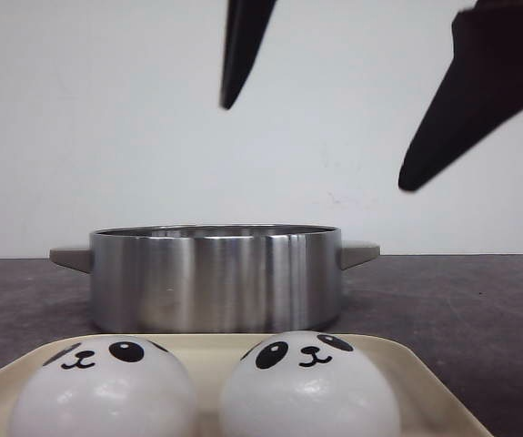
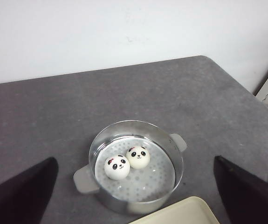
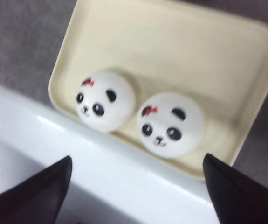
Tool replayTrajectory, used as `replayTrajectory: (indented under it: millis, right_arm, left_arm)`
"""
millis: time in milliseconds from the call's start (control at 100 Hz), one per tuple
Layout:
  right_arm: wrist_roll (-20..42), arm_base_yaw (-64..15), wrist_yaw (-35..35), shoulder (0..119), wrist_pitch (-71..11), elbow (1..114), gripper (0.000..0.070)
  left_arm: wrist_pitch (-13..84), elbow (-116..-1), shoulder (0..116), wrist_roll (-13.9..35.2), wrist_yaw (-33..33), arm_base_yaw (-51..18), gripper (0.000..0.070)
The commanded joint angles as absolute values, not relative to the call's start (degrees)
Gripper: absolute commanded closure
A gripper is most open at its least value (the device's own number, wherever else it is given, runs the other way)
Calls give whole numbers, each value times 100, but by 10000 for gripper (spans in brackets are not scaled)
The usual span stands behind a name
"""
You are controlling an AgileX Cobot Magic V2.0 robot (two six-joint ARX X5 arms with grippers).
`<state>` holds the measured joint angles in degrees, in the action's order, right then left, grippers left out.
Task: Steam buns
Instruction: 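Lower the right gripper onto the nearer bun beside it and grasp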
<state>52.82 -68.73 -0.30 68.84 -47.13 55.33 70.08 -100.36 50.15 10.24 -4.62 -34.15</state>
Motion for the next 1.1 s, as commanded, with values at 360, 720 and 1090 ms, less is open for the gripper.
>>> replayTrajectory:
  millis: [360,720,1090]
  right_arm:
    - [5315,-7024,-19,8265,-4716,5625,125]
    - [5284,-6873,115,8851,-4351,5625,173]
    - [5033,-6479,148,9094,-4246,5625,211]
  left_arm:
    - [7111,-10116,4646,993,-644,-3452,0]
    - [7282,-10108,4646,972,-642,-3452,0]
    - [7238,-10106,4646,958,-642,-3452,0]
